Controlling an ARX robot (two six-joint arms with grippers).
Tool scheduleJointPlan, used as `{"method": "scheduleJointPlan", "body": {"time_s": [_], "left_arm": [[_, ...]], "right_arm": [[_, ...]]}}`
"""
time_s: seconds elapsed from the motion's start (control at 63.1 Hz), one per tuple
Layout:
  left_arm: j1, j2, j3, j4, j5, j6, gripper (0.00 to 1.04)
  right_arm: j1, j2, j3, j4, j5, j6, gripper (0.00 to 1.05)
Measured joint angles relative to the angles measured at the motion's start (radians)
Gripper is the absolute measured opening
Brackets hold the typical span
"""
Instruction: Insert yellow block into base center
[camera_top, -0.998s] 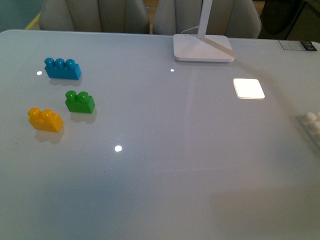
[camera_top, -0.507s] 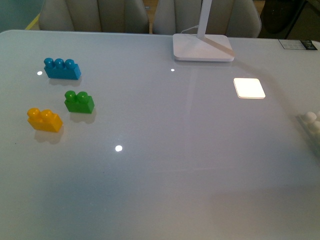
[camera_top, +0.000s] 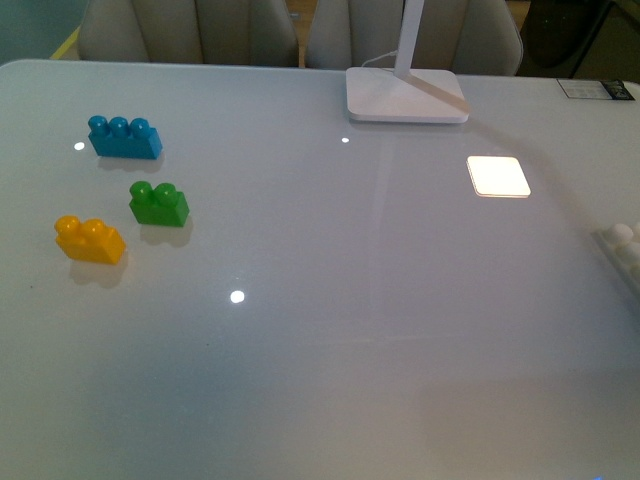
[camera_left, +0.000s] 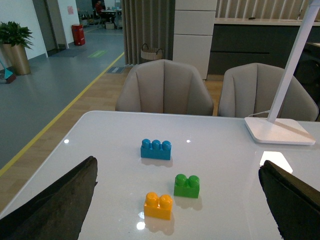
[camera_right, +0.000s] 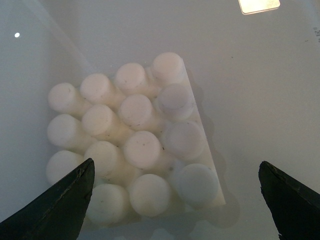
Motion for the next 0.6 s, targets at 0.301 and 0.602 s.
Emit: {"method": "scheduleJointPlan", "body": {"time_s": [0.301,0.602], "left_arm": [[0.000,0.000,0.000,0.000,0.000,0.000,0.97],[0.000,0.000,0.000,0.000,0.000,0.000,0.97]], "right_arm": [[0.003,0.091,0.070,0.065,0.000,0.058,0.96],[0.047,0.135,0.088,0.093,0.000,0.103,0.96]]}}
